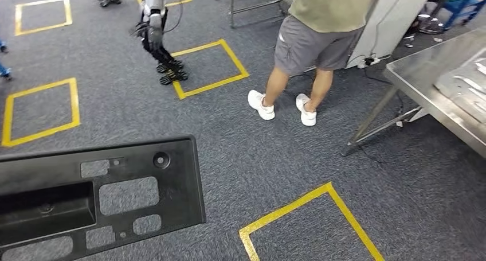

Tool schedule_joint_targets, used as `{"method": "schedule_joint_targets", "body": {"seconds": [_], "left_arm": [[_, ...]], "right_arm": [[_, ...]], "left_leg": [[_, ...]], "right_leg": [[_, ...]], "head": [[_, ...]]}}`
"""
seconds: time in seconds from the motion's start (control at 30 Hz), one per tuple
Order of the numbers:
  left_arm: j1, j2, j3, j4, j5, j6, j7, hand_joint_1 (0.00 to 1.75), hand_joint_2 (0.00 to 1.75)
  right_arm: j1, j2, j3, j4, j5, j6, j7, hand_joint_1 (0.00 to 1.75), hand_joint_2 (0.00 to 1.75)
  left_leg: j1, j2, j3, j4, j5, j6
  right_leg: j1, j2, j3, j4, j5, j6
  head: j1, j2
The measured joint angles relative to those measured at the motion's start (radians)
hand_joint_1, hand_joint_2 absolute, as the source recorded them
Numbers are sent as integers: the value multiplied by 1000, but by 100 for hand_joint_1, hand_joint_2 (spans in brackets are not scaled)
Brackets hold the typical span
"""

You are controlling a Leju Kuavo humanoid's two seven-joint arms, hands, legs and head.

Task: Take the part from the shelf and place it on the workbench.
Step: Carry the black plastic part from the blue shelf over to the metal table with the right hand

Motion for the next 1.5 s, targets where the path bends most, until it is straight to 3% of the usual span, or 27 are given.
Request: {"method": "schedule_joint_targets", "body": {"seconds": [0.03, 0.1, 0.17, 0.23, 0.27, 0.33, 0.37, 0.43, 0.5, 0.53, 0.6, 0.67, 0.73, 0.77, 0.87, 0.93, 0.97, 1.03, 1.1, 1.17, 1.23, 1.27, 1.33, 1.4, 1.43, 1.47, 1.5], "left_arm": [[11, 0, 4, -3, 8, 0, 1, 175, 175], [29, -3, 22, -11, 45, 0, -27, 175, 175], [40, -15, 56, -20, 97, 0, -84, 175, 175], [43, -26, 90, -24, 131, 0, -123, 175, 175], [44, -30, 102, -25, 137, 0, -130, 175, 175], [49, -37, 122, -26, 141, 0, -136, 175, 175], [52, -41, 130, -27, 144, 0, -141, 175, 175], [49, -56, 145, -27, 168, 0, -180, 175, 175], [34, -82, 167, -27, 214, 0, -253, 175, 175], [23, -96, 182, -26, 237, 0, -289, 175, 175], [-6, -121, 210, -22, 272, 0, -339, 175, 175], [-38, -141, 233, -16, 289, 0, -369, 175, 175], [-62, -155, 243, -12, 292, 0, -390, 175, 175], [-73, -162, 245, -10, 290, 0, -399, 175, 175], [-96, -190, 240, -8, 274, 0, -426, 175, 175], [-125, -208, 216, -3, 231, 0, -426, 175, 175], [-146, -213, 190, 4, 190, 0, -403, 175, 175], [-185, -209, 111, 27, 86, 0, -302, 175, 175], [-218, -187, 21, 56, 8, -1, -185, 175, 175], [-241, -164, -47, 76, -16, -1, -127, 175, 175], [-253, -143, -95, 88, -21, 0, -107, 175, 175], [-257, -132, -114, 93, -22, 0, -101, 175, 175], [-259, -111, -141, 99, -24, 0, -90, 175, 175], [-253, -95, -153, 104, -24, 0, -81, 175, 175], [-248, -87, -158, 105, -24, 0, -75, 175, 175], [-243, -79, -163, 106, -24, 0, -68, 175, 175], [-238, -71, -168, 106, -24, 0, -62, 175, 175]], "right_arm": [[2, -4, 0, 0, 7, 6, -8, 0, 0], [5, -12, 2, -1, 20, 27, -26, 0, 0], [6, -21, 4, -1, 30, 48, -39, 0, 0], [4, -28, 5, -2, 35, 62, -46, 0, 0], [2, -30, 6, -2, 36, 65, -48, 0, 0], [-2, -31, 9, -2, 36, 67, -50, 0, 0], [-5, -31, 10, -2, 37, 67, -52, 0, 0], [-8, -33, 11, -2, 37, 64, -64, 0, 0], [-7, -38, 11, -2, 37, 62, -98, 0, 0], [-6, -42, 11, -1, 37, 62, -119, 0, 0], [-4, -51, 11, -1, 35, 62, -149, 0, 0], [-2, -58, 11, 0, 34, 61, -162, 0, 0], [3, -63, 11, 2, 34, 59, -165, 0, 0], [5, -65, 11, 4, 33, 58, -165, 0, 0], [8, -71, 11, 8, 22, 48, -164, 0, 0], [8, -71, 9, 11, 5, 37, -156, 0, 0], [8, -69, 6, 14, -4, 31, -144, 0, 0], [6, -61, 0, 21, -18, 17, -102, 0, 0], [2, -46, -8, 23, -26, 9, -53, 0, 0], [-2, -35, -12, 23, -29, 6, -25, 0, 0], [-3, -29, -14, 22, -28, 6, -14, 0, 0], [-3, -26, -15, 22, -26, 6, -13, 0, 0], [-4, -24, -15, 21, -23, 8, -13, 0, 0], [-6, -22, -15, 19, -20, 10, -16, 0, 0], [-7, -21, -15, 19, -20, 12, -18, 0, 0], [-7, -21, -15, 18, -19, 13, -19, 0, 0], [-8, -20, -15, 18, -18, 14, -21, 0, 0]], "left_leg": [[1, 12, 7, 0, -6, -3], [-3, 29, 18, 1, -17, -12], [-8, 43, 24, 2, -24, -22], [-5, 53, 33, 2, -30, -33], [-3, 43, 34, 10, -38, -38], [0, -7, 3, 87, -83, -42], [0, -33, -31, 155, -115, -42], [-2, -53, -105, 279, -153, -39], [-6, -58, -122, 278, -115, -30], [-9, -66, -104, 221, -71, -23], [-13, -110, -53, 87, -5, -7], [-17, -139, -29, 24, 9, 1], [-18, -123, -23, 12, 12, 5], [-16, -111, -18, 4, 16, 8], [-11, -67, -6, -17, 23, 17], [-11, -39, -5, -18, 20, 18], [-10, -27, -5, -18, 17, 16], [-8, -3, 0, -17, 11, 10], [-7, 19, 11, -17, 2, 1], [-8, 39, 24, -16, -7, -13], [-7, 60, 35, -17, -14, -28], [-4, 61, 40, -15, -19, -34], [2, 19, 29, 26, -50, -43], [4, -39, -34, 152, -113, -47], [4, -51, -75, 225, -140, -48], [3, -55, -107, 277, -150, -48], [3, -56, -123, 293, -137, -47]], "right_leg": [[-4, -13, 33, -65, 38, 3], [-4, -52, 93, -181, 77, 1], [3, -65, 109, -218, 75, -15], [5, -46, 110, -225, 77, -35], [4, -38, 114, -230, 78, -43], [0, -22, 123, -238, 81, -56], [2, -14, 124, -238, 80, -60], [6, 8, 125, -237, 79, -64], [10, 34, 129, -235, 77, -66], [11, 49, 132, -235, 76, -66], [12, 74, 135, -233, 75, -63], [7, 95, 129, -232, 75, -53], [3, 114, 124, -234, 76, -38], [4, 105, 122, -230, 73, -32], [2, 20, 68, -123, 9, -13], [-10, -3, 0, -4, -38, 0], [-17, -6, -18, 24, -38, 6], [-27, -16, 2, -30, 14, 15], [-29, -53, 70, -165, 78, 15], [-22, -83, 106, -236, 101, 4], [-15, -72, 105, -239, 99, -10], [-16, -59, 106, -242, 99, -17], [-21, -37, 111, -249, 103, -31], [-21, -15, 113, -252, 103, -40], [-18, -2, 114, -251, 103, -43], [-16, 12, 115, -250, 102, -44], [-14, 26, 117, -249, 100, -45]], "head": [[0, 0], [0, 0], [0, 0], [0, 0], [-1, 0], [-2, 0], [-2, 0], [-2, 0], [-2, 0], [-2, 0], [-2, 0], [-2, 0], [-2, 0], [-2, 0], [-1, 0], [-1, 0], [-1, 0], [-1, 0], [-1, 0], [-1, 0], [-1, 0], [-1, 0], [-2, 0], [-2, 0], [-2, 0], [-2, 0], [-2, 0]]}}
